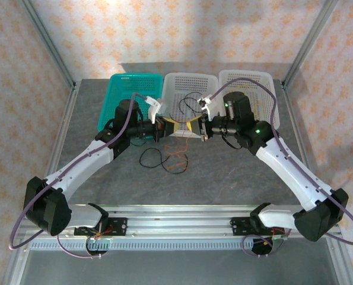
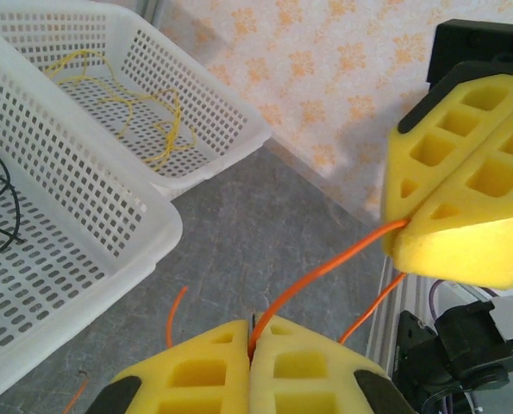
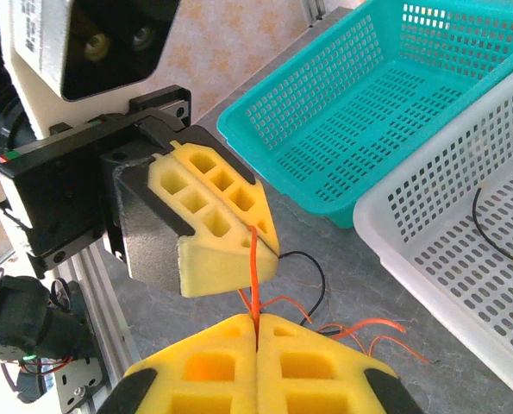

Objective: Untangle the cables

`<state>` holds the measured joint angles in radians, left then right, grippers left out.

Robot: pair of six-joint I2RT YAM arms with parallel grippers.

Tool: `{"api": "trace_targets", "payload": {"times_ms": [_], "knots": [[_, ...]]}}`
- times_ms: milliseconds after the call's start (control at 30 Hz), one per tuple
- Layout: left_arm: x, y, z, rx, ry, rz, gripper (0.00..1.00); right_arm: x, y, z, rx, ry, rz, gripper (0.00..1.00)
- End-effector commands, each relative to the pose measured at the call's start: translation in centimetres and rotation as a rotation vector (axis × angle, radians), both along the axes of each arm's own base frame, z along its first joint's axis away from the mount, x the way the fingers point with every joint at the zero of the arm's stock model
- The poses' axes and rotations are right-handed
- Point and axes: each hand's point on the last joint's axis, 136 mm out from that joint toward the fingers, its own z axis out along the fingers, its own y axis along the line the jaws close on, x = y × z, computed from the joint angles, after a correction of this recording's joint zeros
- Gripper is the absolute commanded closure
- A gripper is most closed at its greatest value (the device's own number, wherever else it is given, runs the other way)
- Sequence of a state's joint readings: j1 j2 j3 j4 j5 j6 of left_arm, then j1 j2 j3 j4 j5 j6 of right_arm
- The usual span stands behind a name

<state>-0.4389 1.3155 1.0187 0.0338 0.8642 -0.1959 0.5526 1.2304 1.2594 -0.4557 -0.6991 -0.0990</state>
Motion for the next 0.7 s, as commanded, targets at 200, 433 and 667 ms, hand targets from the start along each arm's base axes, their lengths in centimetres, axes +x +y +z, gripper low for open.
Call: {"api": "trace_targets", "payload": {"times_ms": [200,433,667], "knots": [[4.2,3.2,3.6,-0.043,-0.032,0.271,1.00,0.8,-1.8,4.2,0.109,-0.177,-0.130,0.55],[9.1,9.9,1.9,-0.038,0.037,0.594,1.00,1.6,-1.7,2.2,0.070,-0.153,-0.172,0.38],[11.8,15.4,3.7,-0.122,0.020,0.740,1.00,0.9,0.1,-0.2,0.027,-0.128,-0.162,0.35]]}}
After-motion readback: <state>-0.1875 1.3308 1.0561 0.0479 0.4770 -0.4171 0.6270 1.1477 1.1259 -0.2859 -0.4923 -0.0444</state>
